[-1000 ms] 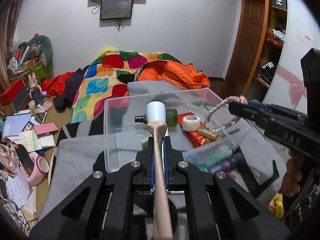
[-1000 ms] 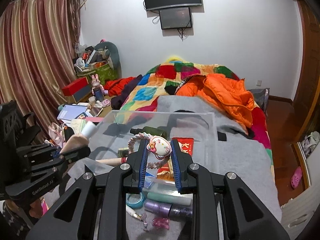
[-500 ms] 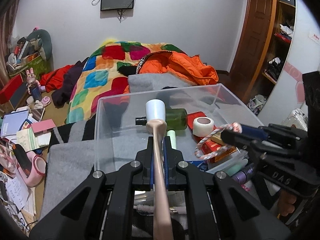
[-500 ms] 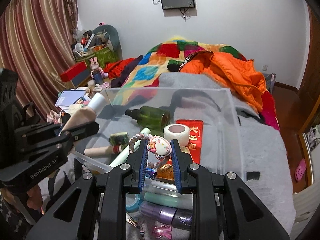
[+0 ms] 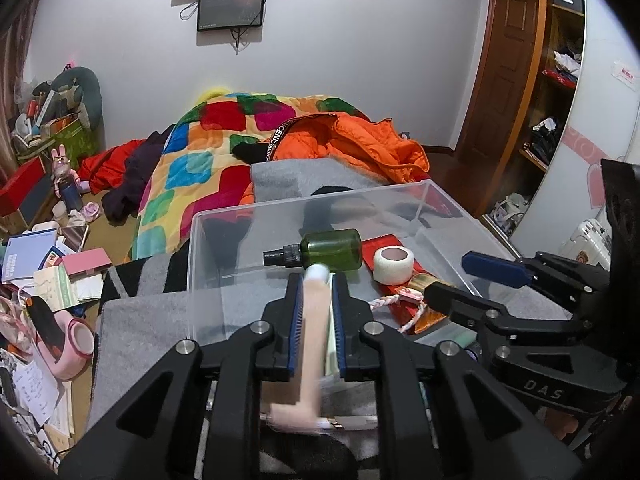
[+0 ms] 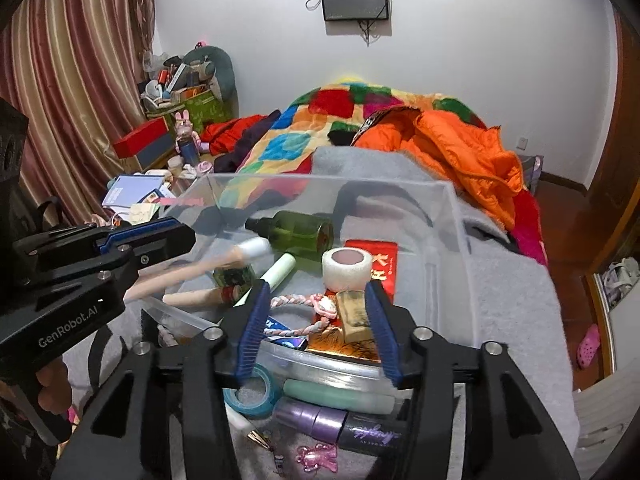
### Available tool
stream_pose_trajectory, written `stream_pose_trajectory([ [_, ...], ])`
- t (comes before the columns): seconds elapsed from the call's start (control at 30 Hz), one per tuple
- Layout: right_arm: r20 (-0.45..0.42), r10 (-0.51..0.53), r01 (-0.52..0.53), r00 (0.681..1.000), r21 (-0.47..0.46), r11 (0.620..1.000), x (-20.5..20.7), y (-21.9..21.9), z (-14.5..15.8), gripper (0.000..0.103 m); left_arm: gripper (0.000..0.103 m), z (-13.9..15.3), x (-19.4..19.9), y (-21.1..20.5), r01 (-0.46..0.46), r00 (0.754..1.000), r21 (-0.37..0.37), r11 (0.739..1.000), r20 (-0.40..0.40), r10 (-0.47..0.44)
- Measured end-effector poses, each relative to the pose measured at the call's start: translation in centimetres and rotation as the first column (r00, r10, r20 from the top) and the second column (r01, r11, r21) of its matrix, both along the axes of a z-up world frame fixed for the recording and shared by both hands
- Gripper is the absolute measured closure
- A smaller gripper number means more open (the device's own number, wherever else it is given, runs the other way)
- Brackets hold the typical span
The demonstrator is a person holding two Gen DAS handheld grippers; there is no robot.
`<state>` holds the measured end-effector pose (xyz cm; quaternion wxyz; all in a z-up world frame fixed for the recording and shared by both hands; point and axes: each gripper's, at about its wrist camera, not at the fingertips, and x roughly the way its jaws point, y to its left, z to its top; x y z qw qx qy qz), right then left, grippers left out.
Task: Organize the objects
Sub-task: 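Drop the beige tube into the clear box with the left tool while the right drops the pink rope, then grasp the white pen with the left tool while the right tool grasps the pink butterfly clip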
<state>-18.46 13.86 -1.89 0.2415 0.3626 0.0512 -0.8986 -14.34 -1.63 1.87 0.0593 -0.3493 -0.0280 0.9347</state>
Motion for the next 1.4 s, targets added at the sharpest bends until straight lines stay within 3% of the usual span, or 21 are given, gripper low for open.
stream_pose_trajectory([
  [0.07,-0.015,-0.002,0.002,1.000,0.004,1.000,0.4,0.2,0.4,0.054,0.078,0.3,0.4,-0.1,-0.004,1.000,0.004,1.000,-0.006,0.004],
  [0.2,-0.035,-0.007,0.007,0.999,0.002,1.000,1.3,0.8,1.0,0.052,0.072,0.9,1.4,0.0,-0.007,1.000,-0.009,1.000,-0.027,0.006],
  [0.37,-0.050,-0.023,0.023,0.998,-0.004,1.000,2.4,2.0,1.4,0.048,0.048,1.9,3.4,0.0,-0.010,0.998,-0.019,1.000,-0.067,0.009],
  [0.53,-0.055,-0.036,0.035,0.998,-0.012,0.999,3.6,3.2,1.5,0.046,0.038,2.2,5.4,-0.1,-0.017,0.996,-0.042,0.999,-0.088,0.013],
  [0.77,-0.035,-0.059,0.059,0.998,0.005,0.998,4.6,4.5,0.3,0.046,0.032,0.6,7.0,-0.5,-0.025,0.998,-0.053,0.998,-0.055,0.022],
  [1.1,0.074,-0.067,0.065,0.995,0.020,0.998,6.1,6.0,-3.6,0.046,0.032,-4.5,7.4,-0.3,-0.013,0.997,-0.005,1.000,0.082,0.013],
  [1.4,0.099,-0.028,0.022,0.995,0.062,0.998,6.6,4.5,-5.7,0.046,0.032,-5.3,7.0,2.6,0.086,0.993,-0.087,0.993,0.088,-0.078],
])
